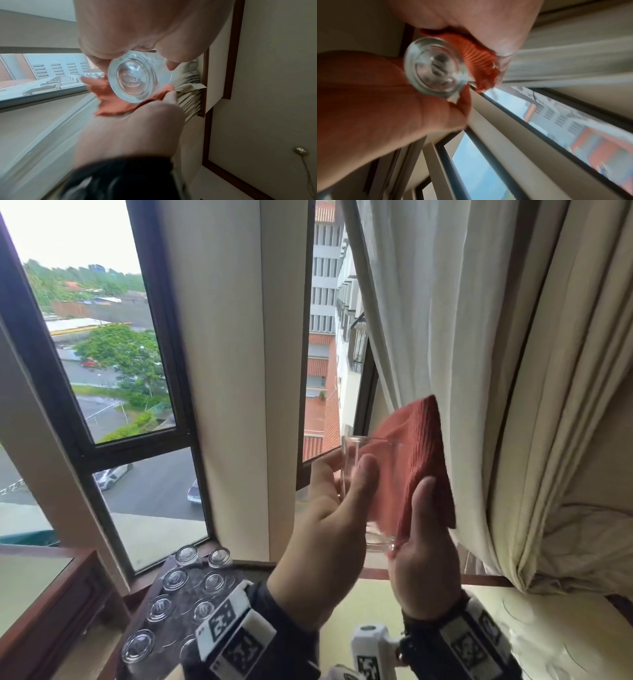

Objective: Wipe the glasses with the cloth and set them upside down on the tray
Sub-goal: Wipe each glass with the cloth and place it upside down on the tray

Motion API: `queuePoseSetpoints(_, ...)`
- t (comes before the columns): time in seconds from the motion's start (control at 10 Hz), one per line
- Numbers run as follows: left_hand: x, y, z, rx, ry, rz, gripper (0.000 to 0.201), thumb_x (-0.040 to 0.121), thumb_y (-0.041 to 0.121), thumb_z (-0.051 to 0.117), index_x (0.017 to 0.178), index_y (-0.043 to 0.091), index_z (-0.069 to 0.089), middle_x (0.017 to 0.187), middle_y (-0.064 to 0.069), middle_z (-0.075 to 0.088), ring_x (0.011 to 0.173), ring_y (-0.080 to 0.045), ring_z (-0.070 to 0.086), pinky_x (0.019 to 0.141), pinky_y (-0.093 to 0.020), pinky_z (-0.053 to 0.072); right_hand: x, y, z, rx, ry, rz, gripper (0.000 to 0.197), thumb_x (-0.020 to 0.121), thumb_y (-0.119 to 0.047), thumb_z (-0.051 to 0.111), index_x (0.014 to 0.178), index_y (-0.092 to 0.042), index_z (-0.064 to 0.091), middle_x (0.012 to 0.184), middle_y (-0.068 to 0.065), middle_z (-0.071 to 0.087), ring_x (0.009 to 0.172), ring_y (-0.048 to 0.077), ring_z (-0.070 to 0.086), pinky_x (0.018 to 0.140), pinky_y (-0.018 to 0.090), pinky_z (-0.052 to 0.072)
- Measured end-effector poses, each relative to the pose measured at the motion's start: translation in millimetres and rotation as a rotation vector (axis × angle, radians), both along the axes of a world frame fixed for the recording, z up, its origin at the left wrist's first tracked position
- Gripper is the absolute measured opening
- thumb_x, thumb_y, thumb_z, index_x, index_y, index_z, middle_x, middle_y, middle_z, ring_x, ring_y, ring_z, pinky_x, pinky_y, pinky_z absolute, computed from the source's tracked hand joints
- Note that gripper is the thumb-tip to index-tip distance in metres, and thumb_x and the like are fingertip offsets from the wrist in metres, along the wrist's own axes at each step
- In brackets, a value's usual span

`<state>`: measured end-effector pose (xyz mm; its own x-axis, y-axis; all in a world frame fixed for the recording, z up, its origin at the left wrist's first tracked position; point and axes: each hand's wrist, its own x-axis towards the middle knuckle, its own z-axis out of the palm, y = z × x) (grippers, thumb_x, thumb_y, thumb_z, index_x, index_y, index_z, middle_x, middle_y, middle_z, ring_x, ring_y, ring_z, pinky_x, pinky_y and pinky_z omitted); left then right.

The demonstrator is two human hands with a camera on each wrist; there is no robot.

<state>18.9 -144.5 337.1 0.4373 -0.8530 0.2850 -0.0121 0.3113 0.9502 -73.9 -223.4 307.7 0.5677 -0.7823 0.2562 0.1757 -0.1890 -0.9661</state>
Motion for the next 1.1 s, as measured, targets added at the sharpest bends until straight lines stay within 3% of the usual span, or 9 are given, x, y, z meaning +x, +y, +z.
queuePoseSetpoints(0.1, -3, -5, -1, 0.005, 0.012, 0.075, 0.052, 0.101, 0.060, 0.041, 0.134, 0.021, 0.052, 0.091, 0.019, 0.073, 0.084, 0.007, 0.068, 0.080, -0.014, 0.052, 2, 16, 26, -0.260, -0.156, 0.029, 0.078, 0.079, -0.083, 0.047, 0.130, -0.025, 0.056, 0.107, -0.033, 0.070, 0.108, -0.014, 0.062, 0.090, 0.006, 0.047)
queuePoseSetpoints(0.2, 10, -9, 0, 0.012, 0.119, 0.124, 0.065, 0.103, 0.073, 0.036, 0.133, 0.019, 0.056, 0.117, -0.007, 0.075, 0.107, -0.018, 0.073, 0.095, -0.036, 0.055, 7, 28, 3, -0.514, -0.177, 0.021, 0.049, 0.105, -0.051, 0.028, 0.147, -0.035, 0.049, 0.150, -0.018, 0.050, 0.144, 0.006, 0.040, 0.119, 0.023, 0.029)
queuePoseSetpoints(0.3, 23, -5, 9, -0.053, 0.135, 0.180, 0.053, 0.101, 0.072, 0.039, 0.129, 0.031, 0.056, 0.110, -0.003, 0.078, 0.099, -0.015, 0.076, 0.087, -0.035, 0.052, 7, 35, -22, -0.461, -0.129, 0.015, 0.038, 0.097, -0.071, 0.030, 0.129, -0.068, 0.050, 0.127, -0.041, 0.057, 0.117, -0.019, 0.051, 0.100, 0.005, 0.038)
queuePoseSetpoints(0.4, 20, 2, 11, -0.078, 0.099, 0.104, 0.047, 0.100, 0.058, 0.040, 0.131, 0.026, 0.052, 0.080, 0.002, 0.076, 0.075, -0.013, 0.074, 0.078, -0.035, 0.061, 10, 35, -31, -0.343, -0.196, -0.070, 0.048, 0.094, -0.074, 0.036, 0.138, -0.059, 0.045, 0.113, -0.015, 0.063, 0.101, -0.004, 0.066, 0.086, 0.002, 0.045)
queuePoseSetpoints(0.5, 6, 6, 3, -0.085, 0.055, 0.033, 0.043, 0.106, 0.045, 0.039, 0.136, 0.014, 0.048, 0.079, 0.004, 0.072, 0.072, -0.011, 0.072, 0.071, -0.027, 0.062, 14, 15, -24, -0.238, -0.202, -0.061, 0.066, 0.086, -0.084, 0.039, 0.138, -0.044, 0.051, 0.094, -0.009, 0.072, 0.094, 0.029, 0.069, 0.086, 0.027, 0.058)
queuePoseSetpoints(0.7, -5, -2, -6, -0.022, 0.037, 0.091, 0.059, 0.102, 0.070, 0.036, 0.135, 0.026, 0.055, 0.091, 0.022, 0.072, 0.087, 0.003, 0.068, 0.082, -0.015, 0.052, -1, 6, 27, -0.141, -0.124, 0.104, 0.101, 0.074, -0.078, 0.043, 0.136, 0.001, 0.054, 0.110, -0.013, 0.069, 0.091, -0.007, 0.066, 0.067, -0.001, 0.045)
queuePoseSetpoints(0.8, 1, -7, -2, 0.046, 0.108, 0.119, 0.066, 0.101, 0.074, 0.036, 0.131, 0.020, 0.058, 0.114, -0.008, 0.074, 0.106, -0.020, 0.072, 0.095, -0.039, 0.056, 5, 18, 19, -0.496, -0.241, 0.039, 0.075, 0.100, -0.064, 0.034, 0.147, -0.007, 0.046, 0.146, -0.008, 0.057, 0.139, 0.012, 0.049, 0.112, 0.024, 0.041)
queuePoseSetpoints(1.0, 31, -6, 13, 0.039, 0.205, 0.136, 0.107, 0.073, 0.086, 0.070, 0.145, 0.010, 0.049, 0.122, -0.013, 0.076, 0.106, -0.026, 0.078, 0.097, -0.049, 0.057, 6, 37, -32, -0.518, -0.114, -0.019, 0.043, 0.101, -0.066, 0.032, 0.141, -0.058, 0.046, 0.133, -0.032, 0.059, 0.109, 0.003, 0.057, 0.100, 0.021, 0.044)
queuePoseSetpoints(1.1, 20, 1, 8, 0.099, 0.131, 0.091, 0.088, 0.076, 0.064, 0.084, 0.134, 0.012, 0.043, 0.115, -0.019, 0.074, 0.092, -0.024, 0.080, 0.072, -0.027, 0.063, 5, 31, -35, -0.381, -0.184, -0.049, 0.048, 0.102, -0.060, 0.033, 0.145, -0.045, 0.047, 0.128, -0.029, 0.064, 0.114, 0.014, 0.063, 0.095, 0.010, 0.046)
